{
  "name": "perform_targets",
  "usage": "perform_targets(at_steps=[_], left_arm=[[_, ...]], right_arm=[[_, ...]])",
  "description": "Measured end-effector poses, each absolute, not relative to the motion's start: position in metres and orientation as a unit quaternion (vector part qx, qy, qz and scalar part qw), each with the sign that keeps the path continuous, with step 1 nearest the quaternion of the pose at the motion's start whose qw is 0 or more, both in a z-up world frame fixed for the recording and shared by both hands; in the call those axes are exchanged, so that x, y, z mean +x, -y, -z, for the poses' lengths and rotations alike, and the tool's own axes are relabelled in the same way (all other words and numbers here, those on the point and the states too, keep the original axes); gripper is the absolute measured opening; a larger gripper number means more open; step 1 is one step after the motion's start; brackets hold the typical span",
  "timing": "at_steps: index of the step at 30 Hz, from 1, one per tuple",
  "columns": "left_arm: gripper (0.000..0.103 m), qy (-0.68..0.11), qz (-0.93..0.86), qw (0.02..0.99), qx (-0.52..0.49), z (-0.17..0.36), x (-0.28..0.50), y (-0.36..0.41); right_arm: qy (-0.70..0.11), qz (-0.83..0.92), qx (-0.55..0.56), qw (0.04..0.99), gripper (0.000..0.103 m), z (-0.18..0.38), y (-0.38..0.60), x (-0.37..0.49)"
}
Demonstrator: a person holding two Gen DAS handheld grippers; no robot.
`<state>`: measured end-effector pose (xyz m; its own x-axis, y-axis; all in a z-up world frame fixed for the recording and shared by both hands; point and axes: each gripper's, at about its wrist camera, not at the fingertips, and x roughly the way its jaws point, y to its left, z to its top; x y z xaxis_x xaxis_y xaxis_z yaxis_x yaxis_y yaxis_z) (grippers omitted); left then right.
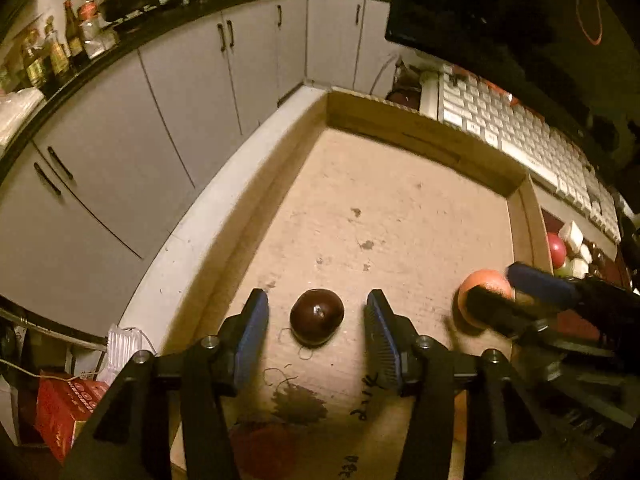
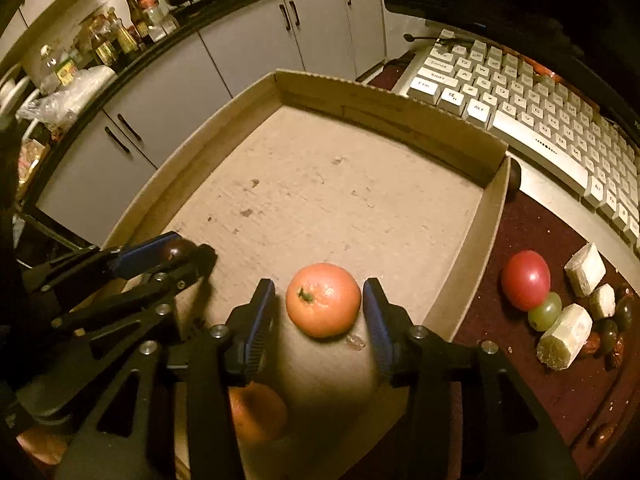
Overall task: Organize fruits
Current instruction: 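Carry plum and apple into the cardboard tray and open both grippers, then grasp the white block with the left gripper while the right gripper grasps a red date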
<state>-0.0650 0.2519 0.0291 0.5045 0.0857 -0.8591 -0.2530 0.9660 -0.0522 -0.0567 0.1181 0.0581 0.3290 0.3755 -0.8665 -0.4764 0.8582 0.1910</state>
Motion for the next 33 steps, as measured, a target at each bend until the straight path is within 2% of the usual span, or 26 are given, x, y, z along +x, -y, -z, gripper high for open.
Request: perform_targets(at_steps=[2,12,24,33], left_arm=[[0.052,-0.476,-0.096,0.869,-0.091,-0.037,-0.071,-0.251],[0.074,-0.381,-0.042,0.923,-0.014,-0.086,-0.112,-0.186],[0.074,-0.388,0.082,0.917,0.035,-0.074,-0.114,-0.078],[0.074,-0.413,0.053,0.908,0.039,-0.056,-0.098,-0.065]], right_arm=[[-0.503,-0.262,-0.039,0.823,0.051,-0.066,-0.110,-0.057],[-0.413,-0.251,0.019,0.875,0.054,-0.118,-0.005,-0.073],[-0.411,-0.157,0.086,0.894,0.054,-0.120,0.161,-0.109],[-0.436,-0.141,0.050,0.888,0.054,-0.079,0.186,-0.129]])
